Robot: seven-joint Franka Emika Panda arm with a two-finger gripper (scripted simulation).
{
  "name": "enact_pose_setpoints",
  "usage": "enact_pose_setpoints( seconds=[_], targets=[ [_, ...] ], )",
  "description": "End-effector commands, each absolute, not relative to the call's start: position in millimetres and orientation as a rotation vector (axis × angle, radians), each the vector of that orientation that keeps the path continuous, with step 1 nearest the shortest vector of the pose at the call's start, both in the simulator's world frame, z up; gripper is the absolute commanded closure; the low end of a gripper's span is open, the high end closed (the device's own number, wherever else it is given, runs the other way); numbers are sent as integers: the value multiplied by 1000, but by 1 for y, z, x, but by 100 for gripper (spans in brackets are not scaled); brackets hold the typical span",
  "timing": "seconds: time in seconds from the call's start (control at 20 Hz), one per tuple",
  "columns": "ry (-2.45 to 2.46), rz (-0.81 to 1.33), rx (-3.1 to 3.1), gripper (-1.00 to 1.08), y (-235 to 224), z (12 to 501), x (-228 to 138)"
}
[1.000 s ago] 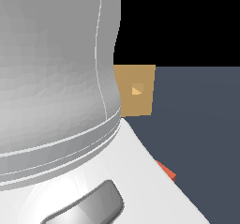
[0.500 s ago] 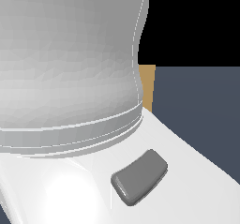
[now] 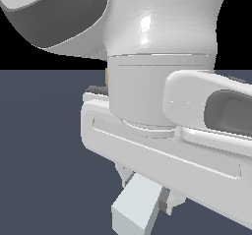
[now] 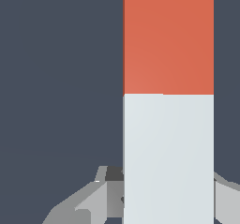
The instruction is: Insert the peg into the horizontal hole in a box.
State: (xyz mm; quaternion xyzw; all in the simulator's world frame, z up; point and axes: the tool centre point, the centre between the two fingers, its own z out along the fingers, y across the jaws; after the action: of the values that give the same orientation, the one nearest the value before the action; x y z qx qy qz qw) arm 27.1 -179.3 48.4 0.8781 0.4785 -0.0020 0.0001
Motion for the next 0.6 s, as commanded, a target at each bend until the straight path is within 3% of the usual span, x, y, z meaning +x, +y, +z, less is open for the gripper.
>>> enact_pose_setpoints(
  seconds=[0.0,0.55],
  targets=[
    [1647,-2,2672,108,-159,59,46],
    [2174,-1,2265,108,-61,95,89]
  ],
)
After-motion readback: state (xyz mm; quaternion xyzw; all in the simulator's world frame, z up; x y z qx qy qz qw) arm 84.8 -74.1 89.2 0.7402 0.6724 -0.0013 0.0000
